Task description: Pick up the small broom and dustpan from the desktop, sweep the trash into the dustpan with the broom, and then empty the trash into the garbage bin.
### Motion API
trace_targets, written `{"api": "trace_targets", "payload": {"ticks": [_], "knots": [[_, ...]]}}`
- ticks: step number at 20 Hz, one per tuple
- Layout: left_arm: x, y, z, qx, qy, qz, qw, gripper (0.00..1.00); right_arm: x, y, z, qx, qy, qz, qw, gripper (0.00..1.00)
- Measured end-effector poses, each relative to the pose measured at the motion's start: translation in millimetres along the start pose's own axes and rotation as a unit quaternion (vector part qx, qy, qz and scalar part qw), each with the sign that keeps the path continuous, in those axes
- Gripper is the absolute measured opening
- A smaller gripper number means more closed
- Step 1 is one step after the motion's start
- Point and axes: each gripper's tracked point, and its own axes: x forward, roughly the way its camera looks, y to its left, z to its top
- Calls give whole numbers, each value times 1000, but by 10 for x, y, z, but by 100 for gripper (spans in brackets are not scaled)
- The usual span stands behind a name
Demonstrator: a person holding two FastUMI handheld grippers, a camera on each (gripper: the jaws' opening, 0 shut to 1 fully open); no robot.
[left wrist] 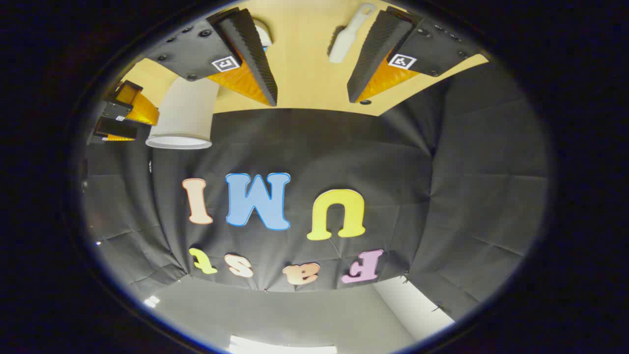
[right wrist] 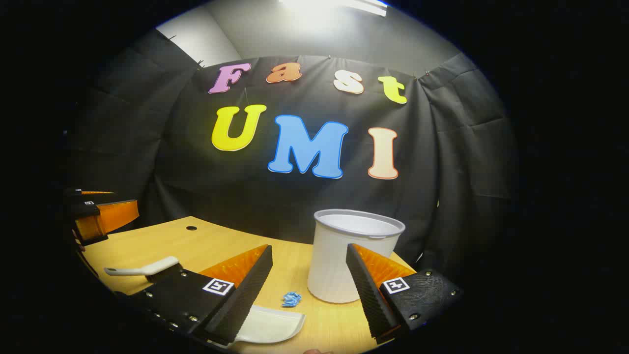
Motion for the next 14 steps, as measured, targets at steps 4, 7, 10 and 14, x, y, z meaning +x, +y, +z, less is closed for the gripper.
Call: {"api": "trace_targets", "payload": {"ticks": [4,7,10,14], "knots": [[52,159,-23,-5,5,11,1000,94,58,170,78,8,1,20,1000,94],[126,221,-64,-5,13,8,1000,94,109,162,130,-1,-6,9,1000,95],[188,223,-136,-8,26,-12,1000,94,107,121,135,-11,1,-22,1000,95],[229,233,-238,-5,41,-39,998,94,95,178,26,-3,17,-49,999,95]]}}
